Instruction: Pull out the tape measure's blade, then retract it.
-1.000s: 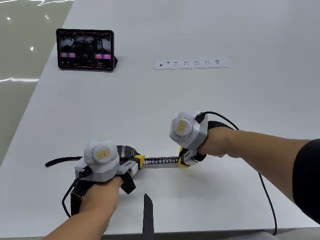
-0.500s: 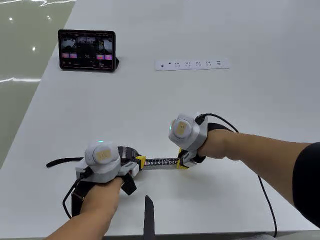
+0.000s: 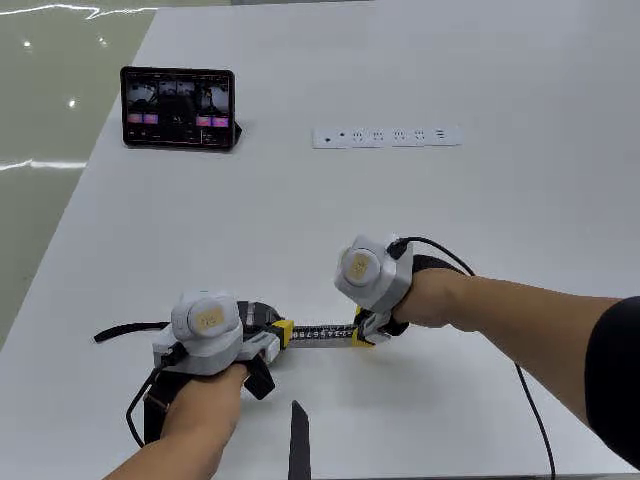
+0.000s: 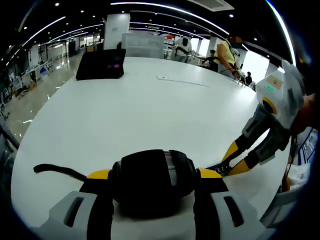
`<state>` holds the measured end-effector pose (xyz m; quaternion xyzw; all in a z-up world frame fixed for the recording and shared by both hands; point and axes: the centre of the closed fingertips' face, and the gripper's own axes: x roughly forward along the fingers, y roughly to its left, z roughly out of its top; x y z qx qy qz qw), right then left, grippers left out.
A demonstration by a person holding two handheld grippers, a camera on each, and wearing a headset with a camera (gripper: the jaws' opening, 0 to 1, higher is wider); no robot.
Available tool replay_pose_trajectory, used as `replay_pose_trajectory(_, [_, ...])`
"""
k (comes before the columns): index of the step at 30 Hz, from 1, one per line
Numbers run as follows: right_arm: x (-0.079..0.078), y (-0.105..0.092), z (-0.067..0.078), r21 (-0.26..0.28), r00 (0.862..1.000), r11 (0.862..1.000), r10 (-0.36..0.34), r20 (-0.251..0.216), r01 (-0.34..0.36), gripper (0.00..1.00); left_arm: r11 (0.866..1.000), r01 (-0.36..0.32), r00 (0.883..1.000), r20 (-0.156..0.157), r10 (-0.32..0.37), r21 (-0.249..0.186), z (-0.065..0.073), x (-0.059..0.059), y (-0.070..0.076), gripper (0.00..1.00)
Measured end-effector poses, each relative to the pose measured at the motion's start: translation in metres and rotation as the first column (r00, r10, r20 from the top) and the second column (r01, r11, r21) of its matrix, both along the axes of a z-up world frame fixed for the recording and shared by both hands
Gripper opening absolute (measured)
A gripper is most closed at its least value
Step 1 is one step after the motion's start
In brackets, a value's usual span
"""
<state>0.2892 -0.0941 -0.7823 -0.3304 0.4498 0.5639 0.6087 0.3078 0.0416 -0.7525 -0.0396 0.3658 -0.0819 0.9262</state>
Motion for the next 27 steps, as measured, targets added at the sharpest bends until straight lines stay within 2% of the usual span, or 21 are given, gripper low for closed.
replay_pose_trajectory(27, [-0.001,0.018,0.001,0.035,1.0,0.999,0.002,0.003,-0.003,0.09,1.0,-0.002,1.0,-0.012,0.002,-0.012,0.0,-0.001,0.001,0.6])
